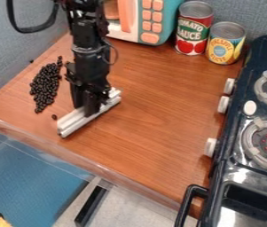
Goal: Sweep into pile
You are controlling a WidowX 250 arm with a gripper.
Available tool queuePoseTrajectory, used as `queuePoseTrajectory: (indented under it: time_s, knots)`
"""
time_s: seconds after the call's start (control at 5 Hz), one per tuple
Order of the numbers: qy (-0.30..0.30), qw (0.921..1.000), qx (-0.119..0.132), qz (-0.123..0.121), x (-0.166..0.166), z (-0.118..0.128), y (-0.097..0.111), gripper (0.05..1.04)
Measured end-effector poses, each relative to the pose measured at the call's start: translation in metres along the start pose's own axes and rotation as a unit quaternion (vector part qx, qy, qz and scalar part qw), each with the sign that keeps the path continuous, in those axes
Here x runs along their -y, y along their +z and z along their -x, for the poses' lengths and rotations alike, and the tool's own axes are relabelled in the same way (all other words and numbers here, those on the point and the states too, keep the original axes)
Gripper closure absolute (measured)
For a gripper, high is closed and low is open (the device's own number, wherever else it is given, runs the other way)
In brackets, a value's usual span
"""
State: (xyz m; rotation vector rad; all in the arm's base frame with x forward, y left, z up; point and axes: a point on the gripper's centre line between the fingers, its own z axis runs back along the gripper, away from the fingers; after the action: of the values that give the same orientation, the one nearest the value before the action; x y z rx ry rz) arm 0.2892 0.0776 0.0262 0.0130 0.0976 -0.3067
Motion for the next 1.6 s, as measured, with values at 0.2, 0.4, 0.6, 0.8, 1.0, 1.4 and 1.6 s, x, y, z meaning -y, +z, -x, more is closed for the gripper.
queuePoseTrajectory:
  time_s: [0.2, 0.4, 0.6, 0.8, 1.0, 1.4, 1.6]
  knots:
    - [0.004, 0.9998, 0.016, -0.011, -0.009, 0.010, 0.001, 0.746]
    - [0.010, 0.9993, 0.031, -0.019, -0.014, 0.019, -0.004, 0.746]
    - [0.014, 0.9990, 0.037, -0.021, -0.023, 0.024, -0.005, 0.746]
    - [0.023, 0.9987, 0.041, -0.021, -0.034, 0.028, -0.001, 0.746]
    - [0.027, 0.9983, 0.048, -0.022, -0.050, 0.023, 0.001, 0.746]
    - [0.033, 0.9984, 0.043, -0.018, -0.069, 0.023, 0.001, 0.746]
    - [0.035, 0.9982, 0.046, -0.017, -0.068, 0.023, 0.002, 0.746]
